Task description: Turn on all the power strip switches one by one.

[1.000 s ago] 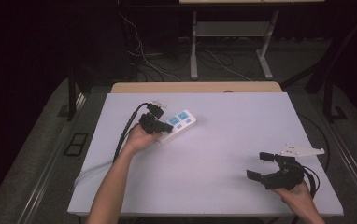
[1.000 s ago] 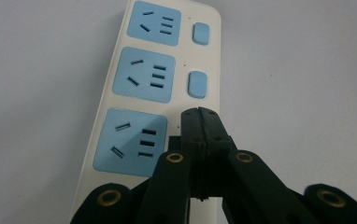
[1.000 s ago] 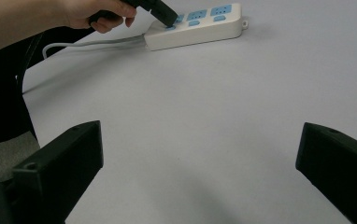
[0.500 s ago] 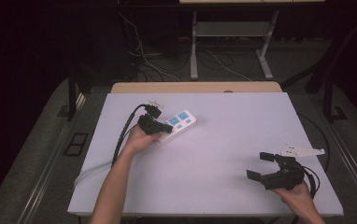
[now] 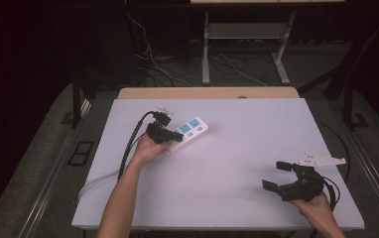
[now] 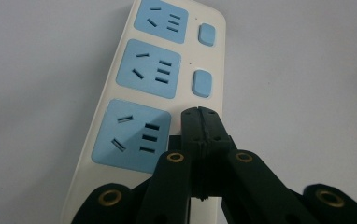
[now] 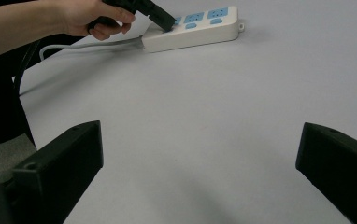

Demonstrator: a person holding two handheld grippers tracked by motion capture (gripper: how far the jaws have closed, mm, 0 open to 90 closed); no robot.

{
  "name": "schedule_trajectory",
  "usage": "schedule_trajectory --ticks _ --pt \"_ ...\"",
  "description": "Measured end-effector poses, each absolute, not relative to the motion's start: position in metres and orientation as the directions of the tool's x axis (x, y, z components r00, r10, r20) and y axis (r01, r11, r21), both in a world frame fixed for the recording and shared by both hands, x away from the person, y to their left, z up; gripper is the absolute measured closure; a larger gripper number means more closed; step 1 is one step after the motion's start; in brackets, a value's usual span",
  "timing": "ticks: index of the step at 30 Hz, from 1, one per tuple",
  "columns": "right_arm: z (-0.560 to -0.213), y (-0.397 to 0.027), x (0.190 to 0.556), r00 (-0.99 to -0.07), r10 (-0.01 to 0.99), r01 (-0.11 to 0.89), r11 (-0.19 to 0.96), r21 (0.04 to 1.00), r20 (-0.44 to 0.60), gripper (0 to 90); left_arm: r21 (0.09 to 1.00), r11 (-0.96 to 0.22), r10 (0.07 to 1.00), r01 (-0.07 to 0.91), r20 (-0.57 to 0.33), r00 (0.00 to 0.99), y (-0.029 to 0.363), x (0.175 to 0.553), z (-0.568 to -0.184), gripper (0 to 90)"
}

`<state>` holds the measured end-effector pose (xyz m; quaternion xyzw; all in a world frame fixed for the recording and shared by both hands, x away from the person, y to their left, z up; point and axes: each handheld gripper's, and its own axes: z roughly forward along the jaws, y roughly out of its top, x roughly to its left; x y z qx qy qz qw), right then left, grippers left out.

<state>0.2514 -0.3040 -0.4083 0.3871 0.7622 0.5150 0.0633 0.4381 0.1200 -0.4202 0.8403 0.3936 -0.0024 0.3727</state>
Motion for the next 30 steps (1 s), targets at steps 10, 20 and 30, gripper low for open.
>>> schedule_trajectory --ticks 10,20,30 --pt "-0.408 -0.305 0.251 -0.691 0.657 0.524 0.167 0.835 0.302 0.5 0.625 -0.43 0.671 0.651 -0.261 0.694 0.119 0.437 -0.417 89.7" --pt "-0.408 -0.305 0.252 -0.689 0.658 0.526 0.166 0.834 0.304 0.5 0.671 -0.417 0.645 0.613 -0.257 0.72 0.123 0.439 -0.396 89.6" --pt "-0.408 -0.306 0.252 -0.688 0.658 0.527 0.165 0.834 0.305 0.5 0.684 -0.434 0.638 0.586 -0.225 0.736 0.115 0.447 -0.376 89.5"
